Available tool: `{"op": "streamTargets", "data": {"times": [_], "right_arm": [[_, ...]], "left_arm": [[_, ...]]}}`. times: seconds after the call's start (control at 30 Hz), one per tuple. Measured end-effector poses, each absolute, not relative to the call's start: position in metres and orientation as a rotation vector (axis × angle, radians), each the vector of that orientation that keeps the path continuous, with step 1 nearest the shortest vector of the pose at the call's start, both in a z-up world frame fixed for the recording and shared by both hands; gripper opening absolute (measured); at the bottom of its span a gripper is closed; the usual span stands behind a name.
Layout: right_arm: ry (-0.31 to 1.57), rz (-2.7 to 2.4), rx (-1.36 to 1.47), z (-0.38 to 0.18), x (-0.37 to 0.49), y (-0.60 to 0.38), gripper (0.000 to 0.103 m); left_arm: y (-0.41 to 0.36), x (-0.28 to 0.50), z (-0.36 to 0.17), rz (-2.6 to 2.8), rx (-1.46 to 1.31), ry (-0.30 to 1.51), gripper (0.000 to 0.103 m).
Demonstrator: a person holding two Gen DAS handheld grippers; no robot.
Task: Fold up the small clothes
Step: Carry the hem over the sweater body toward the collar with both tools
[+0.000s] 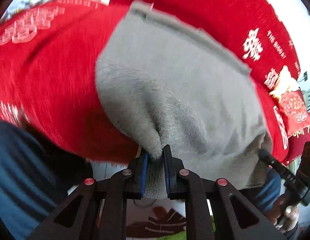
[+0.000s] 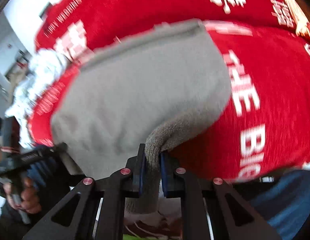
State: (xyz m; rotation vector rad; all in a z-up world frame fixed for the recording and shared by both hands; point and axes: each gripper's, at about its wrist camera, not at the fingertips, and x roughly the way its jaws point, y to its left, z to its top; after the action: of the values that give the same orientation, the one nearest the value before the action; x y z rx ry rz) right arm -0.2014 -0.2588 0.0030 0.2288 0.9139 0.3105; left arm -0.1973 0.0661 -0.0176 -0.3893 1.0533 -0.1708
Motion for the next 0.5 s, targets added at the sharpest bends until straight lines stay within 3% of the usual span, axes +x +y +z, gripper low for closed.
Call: {"op": "streamTargets", "data": {"times": [0.27, 0.5], "right_arm": [[0.729, 0.317, 0.326, 0.045, -0.142, -0.274, 0.014], [0.798, 0.260, 0.326, 0.022, -0.086, -0.261, 0.018]], "left_arm": [[0.075, -0.112, 0.043, -0.145, -0.361, 0.880, 0.015], [0.091, -0.066, 0.018, -0.133, -0.406, 0.985, 0.016]]}}
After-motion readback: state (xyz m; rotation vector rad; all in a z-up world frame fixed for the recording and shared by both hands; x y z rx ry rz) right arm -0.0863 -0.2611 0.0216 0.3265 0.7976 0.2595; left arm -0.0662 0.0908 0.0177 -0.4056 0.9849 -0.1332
